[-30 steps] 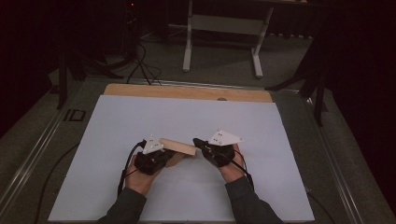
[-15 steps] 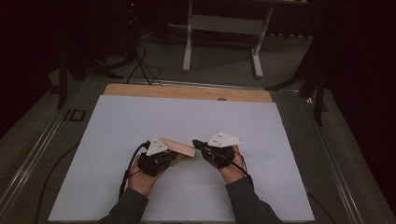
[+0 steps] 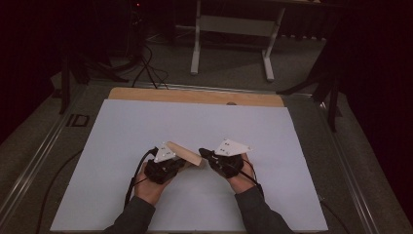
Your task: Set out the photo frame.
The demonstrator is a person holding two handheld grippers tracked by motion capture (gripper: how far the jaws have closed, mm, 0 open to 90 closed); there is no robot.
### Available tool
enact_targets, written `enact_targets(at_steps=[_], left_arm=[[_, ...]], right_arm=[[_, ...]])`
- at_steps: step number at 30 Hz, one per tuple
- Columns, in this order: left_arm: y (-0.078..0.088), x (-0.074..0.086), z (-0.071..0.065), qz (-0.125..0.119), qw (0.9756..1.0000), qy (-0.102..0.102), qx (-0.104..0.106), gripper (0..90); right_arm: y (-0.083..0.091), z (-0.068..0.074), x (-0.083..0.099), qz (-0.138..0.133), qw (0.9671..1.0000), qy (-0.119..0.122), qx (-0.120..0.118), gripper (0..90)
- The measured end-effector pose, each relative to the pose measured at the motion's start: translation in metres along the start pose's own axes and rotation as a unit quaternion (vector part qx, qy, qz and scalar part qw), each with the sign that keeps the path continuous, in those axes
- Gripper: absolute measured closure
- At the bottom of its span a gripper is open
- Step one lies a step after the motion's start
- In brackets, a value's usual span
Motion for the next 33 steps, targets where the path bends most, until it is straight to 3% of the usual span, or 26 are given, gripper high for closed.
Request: enact_targets(at_steps=[33], left_arm=[[-0.0064,0.0044,0.0028,0.008,1.0000,0.000,-0.003,89.3]], right_arm=[[0.0010,0.0081,0.0014,0.016,0.9997,0.005,-0.020,89.9]])
Point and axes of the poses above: each handheld gripper's, and its own axes: y roughly backward along the jaws, x roughly out of its underside, z roughly to its left, the point moved 6 cm from there along -y, roughly forward along the jaws, and after that the axes turned 14 degrees about -z, right-handed, at the moved point
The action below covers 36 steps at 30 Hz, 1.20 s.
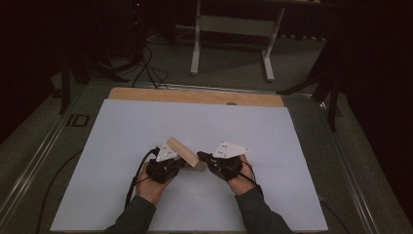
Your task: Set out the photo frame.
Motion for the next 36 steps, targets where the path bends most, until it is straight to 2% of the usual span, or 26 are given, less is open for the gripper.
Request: enact_targets(at_steps=[15,36], left_arm=[[-0.001,0.001,0.005,0.002,0.9999,0.005,-0.009,89.4],[-0.002,0.002,0.007,0.005,0.9999,0.008,-0.010,89.4]], right_arm=[[-0.008,0.000,0.014,0.028,0.9996,-0.004,-0.004,89.9],[-0.011,0.006,0.014,0.034,0.9993,0.005,-0.016,90.0]])
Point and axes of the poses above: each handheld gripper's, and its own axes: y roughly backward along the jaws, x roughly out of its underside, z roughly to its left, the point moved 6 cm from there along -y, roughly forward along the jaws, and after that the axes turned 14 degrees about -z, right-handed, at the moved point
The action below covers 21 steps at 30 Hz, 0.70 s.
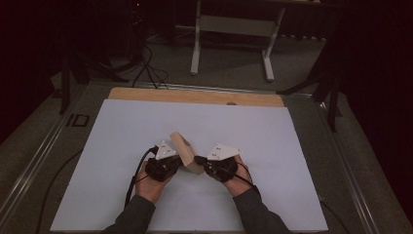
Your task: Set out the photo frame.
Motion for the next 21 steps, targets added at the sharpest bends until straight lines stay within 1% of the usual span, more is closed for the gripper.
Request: enact_targets(at_steps=[8,12,15,16,21], left_arm=[[0.000,0.000,0.001,0.002,1.0000,0.001,-0.001,89.5],[0.000,0.000,0.002,0.002,1.0000,0.000,-0.005,89.5],[-0.001,0.001,0.003,0.002,0.9999,0.004,-0.009,89.5],[0.000,0.001,0.004,0.002,0.9999,0.006,-0.009,89.5],[-0.001,0.001,0.004,0.001,0.9999,0.011,-0.008,89.5]], right_arm=[[-0.001,0.004,-0.001,0.002,1.0000,0.002,-0.006,90.0],[-0.002,0.007,-0.001,0.001,0.9999,0.007,-0.013,89.9],[-0.003,0.010,-0.001,0.003,0.9998,0.008,-0.018,90.0],[-0.005,0.014,-0.002,0.004,0.9996,0.016,-0.022,89.9],[-0.005,0.015,-0.002,0.003,0.9997,0.016,-0.021,89.9]])
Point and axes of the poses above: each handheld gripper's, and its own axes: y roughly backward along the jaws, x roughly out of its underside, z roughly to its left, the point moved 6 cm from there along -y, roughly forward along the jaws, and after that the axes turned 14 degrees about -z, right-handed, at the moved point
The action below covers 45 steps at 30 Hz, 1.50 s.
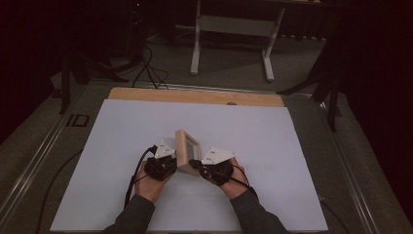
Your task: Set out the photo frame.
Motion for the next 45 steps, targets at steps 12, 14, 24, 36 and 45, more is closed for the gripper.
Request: enact_targets(at_steps=[12,14,24,36,45], left_arm=[[-0.003,-0.001,0.000,-0.007,1.0000,0.007,0.001,89.0],[-0.002,-0.001,0.000,-0.008,0.9999,0.007,0.000,88.9],[0.000,-0.003,0.003,-0.015,0.9999,0.009,-0.002,89.1],[0.005,-0.005,0.012,-0.027,0.9993,0.026,-0.009,87.8],[0.011,-0.010,0.016,-0.045,0.9986,0.025,-0.015,81.5]], right_arm=[[0.001,-0.006,0.004,0.007,0.9999,-0.010,0.001,89.8],[0.000,-0.010,0.011,0.023,0.9996,-0.015,0.002,89.8],[-0.002,-0.013,0.025,0.057,0.9982,-0.020,0.008,89.8],[-0.007,0.001,0.022,0.054,0.9985,-0.003,-0.010,89.6],[-0.004,0.002,0.016,0.039,0.9991,0.006,-0.017,84.9]])
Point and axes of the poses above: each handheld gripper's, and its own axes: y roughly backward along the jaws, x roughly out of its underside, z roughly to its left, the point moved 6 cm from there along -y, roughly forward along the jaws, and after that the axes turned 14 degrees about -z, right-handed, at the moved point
